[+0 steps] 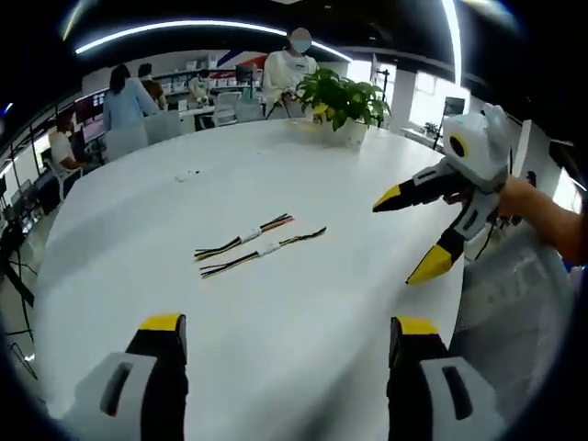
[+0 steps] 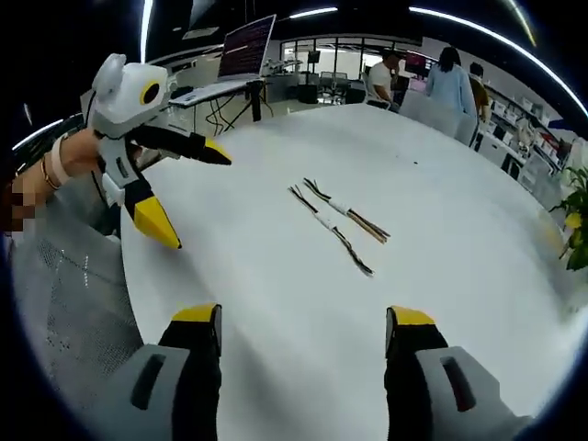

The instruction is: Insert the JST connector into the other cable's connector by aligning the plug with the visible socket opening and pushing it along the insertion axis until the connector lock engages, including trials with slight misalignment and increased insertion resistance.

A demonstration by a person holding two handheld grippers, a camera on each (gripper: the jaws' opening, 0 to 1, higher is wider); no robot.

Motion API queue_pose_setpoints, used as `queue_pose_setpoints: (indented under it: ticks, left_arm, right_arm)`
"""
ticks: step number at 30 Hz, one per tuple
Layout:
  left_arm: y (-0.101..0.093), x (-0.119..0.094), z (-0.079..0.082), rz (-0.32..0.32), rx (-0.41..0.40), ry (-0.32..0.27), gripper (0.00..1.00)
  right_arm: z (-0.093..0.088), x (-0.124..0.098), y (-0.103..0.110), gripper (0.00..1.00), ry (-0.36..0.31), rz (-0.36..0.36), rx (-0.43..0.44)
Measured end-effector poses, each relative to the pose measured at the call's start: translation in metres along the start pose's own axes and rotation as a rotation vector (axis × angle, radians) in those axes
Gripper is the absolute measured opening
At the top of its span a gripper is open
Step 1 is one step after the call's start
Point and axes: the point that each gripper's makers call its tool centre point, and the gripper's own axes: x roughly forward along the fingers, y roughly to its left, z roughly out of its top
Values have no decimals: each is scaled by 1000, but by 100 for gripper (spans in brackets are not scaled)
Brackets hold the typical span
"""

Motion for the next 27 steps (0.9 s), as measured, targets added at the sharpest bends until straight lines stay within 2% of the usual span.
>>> queue_pose_setpoints:
  ticks: [2,4,10,18,21,24,27]
  left_arm:
    - [3,0,2,10,13,-13,89]
    - [6,-1,7,18,-22,-47,89]
    - [10,-2,1,38,-22,-20,88]
    - [20,-7,1,59,-55,-45,88]
    - [20,-7,-2,55,-70,-40,88]
    - [25,-7,-7,91,-50,-15,88]
    - [24,-5,-14,73,-61,5,87]
  right_arm:
    - [3,0,-1,71,-21,8,26]
    - [4,1,-1,71,-33,8,35]
    - [6,4,0,70,-42,5,32]
    - [13,2,-1,70,-81,7,23]
    - [15,2,2,70,-90,18,34]
    - [15,1,3,71,-85,17,16]
    - [17,2,5,71,-92,30,27]
